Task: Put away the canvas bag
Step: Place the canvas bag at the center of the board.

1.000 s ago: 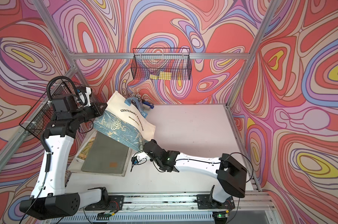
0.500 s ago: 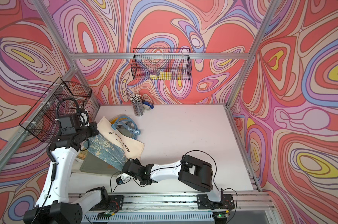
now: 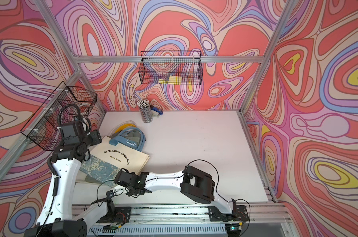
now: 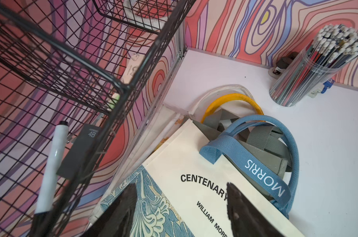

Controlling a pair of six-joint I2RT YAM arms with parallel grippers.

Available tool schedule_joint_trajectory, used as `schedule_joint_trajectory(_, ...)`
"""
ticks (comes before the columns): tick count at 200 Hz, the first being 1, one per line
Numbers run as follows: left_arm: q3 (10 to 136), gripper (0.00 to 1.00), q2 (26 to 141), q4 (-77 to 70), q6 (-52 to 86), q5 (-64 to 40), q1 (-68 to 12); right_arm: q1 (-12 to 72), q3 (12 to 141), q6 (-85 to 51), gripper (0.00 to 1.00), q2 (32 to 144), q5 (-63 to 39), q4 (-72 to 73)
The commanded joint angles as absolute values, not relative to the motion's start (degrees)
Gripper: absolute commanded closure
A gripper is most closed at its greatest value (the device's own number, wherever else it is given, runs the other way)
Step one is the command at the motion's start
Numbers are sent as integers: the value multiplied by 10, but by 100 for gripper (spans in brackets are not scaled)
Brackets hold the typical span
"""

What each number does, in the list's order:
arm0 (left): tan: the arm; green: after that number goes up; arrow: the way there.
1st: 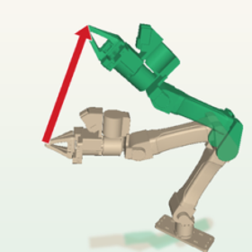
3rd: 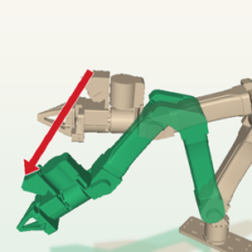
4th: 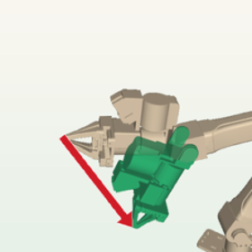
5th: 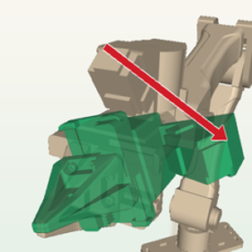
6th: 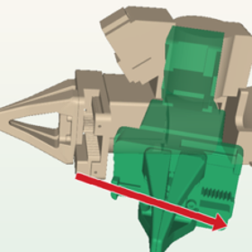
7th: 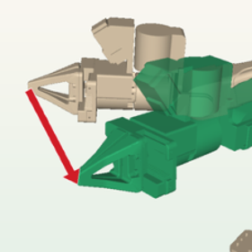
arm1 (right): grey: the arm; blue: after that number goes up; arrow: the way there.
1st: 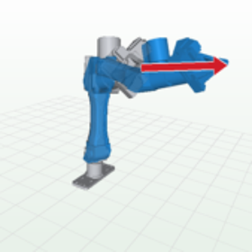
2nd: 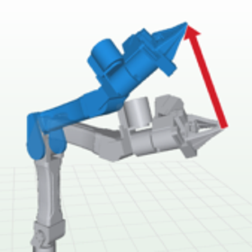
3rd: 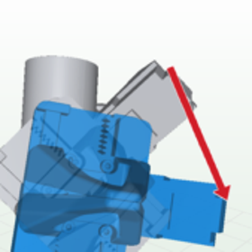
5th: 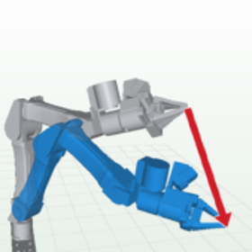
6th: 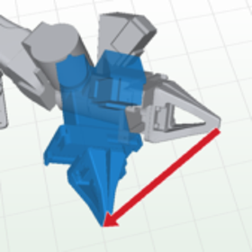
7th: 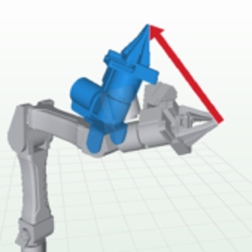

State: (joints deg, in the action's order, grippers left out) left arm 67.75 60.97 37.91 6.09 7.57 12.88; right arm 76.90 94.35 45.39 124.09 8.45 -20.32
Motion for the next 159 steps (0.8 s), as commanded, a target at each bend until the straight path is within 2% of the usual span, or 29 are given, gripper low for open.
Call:
schedule_joint_trajectory(1, 696, 28, 610, 412, 100, 63, 141, 754, 958, 390, 51, 1244, 81, -237)
schedule_joint_trajectory(29, 683, 28, 607, 443, 138, -7, 141, 723, 909, 365, 46, 1204, 49, -221)
schedule_joint_trajectory(47, 672, 28, 607, 456, 160, -67, 141, 704, 886, 357, 38, 1179, 2, -230)
schedule_joint_trajectory(91, 624, 32, 614, 457, 204, -163, 141, 676, 912, 271, 32, 1169, -91, -343)
schedule_joint_trajectory(137, 528, 46, 610, 409, 249, -237, 140, 602, 836, 103, 36, 1094, -131, -285)
schedule_joint_trajectory(159, 485, 51, 618, 386, 272, -250, 138, 562, 865, 40, 38, 1113, -195, -286)
